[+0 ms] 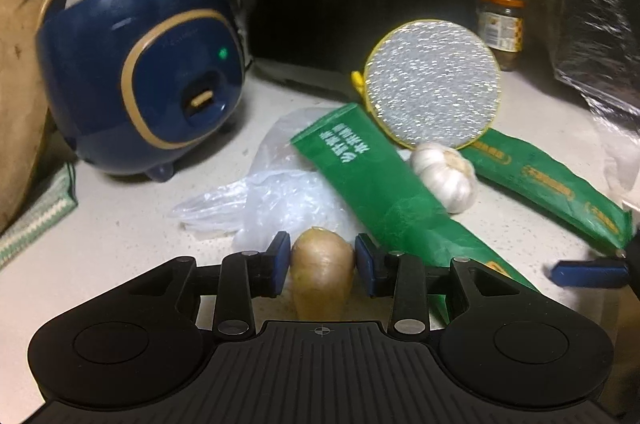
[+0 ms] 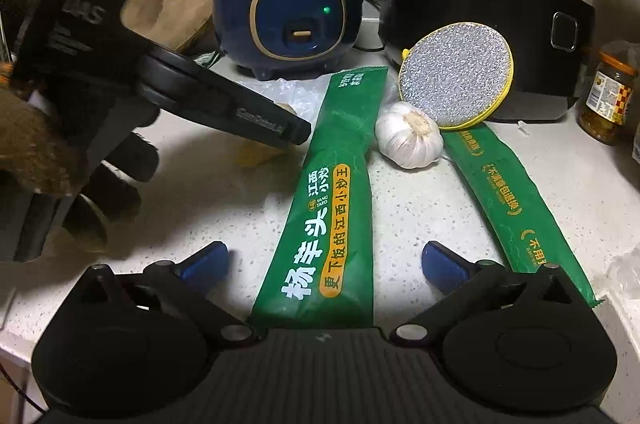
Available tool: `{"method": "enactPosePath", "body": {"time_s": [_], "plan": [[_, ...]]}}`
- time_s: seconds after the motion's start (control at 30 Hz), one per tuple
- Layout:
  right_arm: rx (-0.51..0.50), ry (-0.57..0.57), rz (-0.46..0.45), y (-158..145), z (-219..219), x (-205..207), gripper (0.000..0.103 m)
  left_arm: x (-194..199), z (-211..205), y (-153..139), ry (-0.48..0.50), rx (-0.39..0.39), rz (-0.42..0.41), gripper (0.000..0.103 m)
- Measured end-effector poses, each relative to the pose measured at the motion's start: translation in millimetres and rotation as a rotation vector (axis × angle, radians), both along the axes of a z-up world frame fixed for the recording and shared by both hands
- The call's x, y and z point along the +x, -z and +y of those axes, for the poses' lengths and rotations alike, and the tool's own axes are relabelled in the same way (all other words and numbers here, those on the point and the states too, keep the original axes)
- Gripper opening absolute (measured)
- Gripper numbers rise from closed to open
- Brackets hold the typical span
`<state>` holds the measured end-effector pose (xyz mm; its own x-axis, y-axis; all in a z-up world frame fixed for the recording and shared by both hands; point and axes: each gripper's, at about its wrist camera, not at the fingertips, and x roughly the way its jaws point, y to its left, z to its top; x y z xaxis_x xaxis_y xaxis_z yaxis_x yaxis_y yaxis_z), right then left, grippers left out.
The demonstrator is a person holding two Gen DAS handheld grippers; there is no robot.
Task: Collect trash
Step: 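Grasp the ginger root with the left gripper while the right gripper grasps the green packet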
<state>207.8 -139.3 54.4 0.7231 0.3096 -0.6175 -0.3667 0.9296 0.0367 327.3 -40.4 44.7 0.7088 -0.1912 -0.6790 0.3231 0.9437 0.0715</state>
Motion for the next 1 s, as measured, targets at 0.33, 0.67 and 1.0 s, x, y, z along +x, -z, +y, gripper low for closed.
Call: {"method": "enactPosePath", "body": {"time_s": [0.33,0.67,1.0], "plan": [[-0.009,-0.007,0.016,0,0,-1,0.103,-3,20,4,0.033,-0.079,0.033,0.041],[0.095,0.025,0.013,-16,-11,4,0.095,-66,73,0,0.039,-0.032,0.038,0.041],[-0.008,0.182,0.047,-7,24,53,0.048,-80,86,1,0.035,-0.050,0.037,0.041]]}}
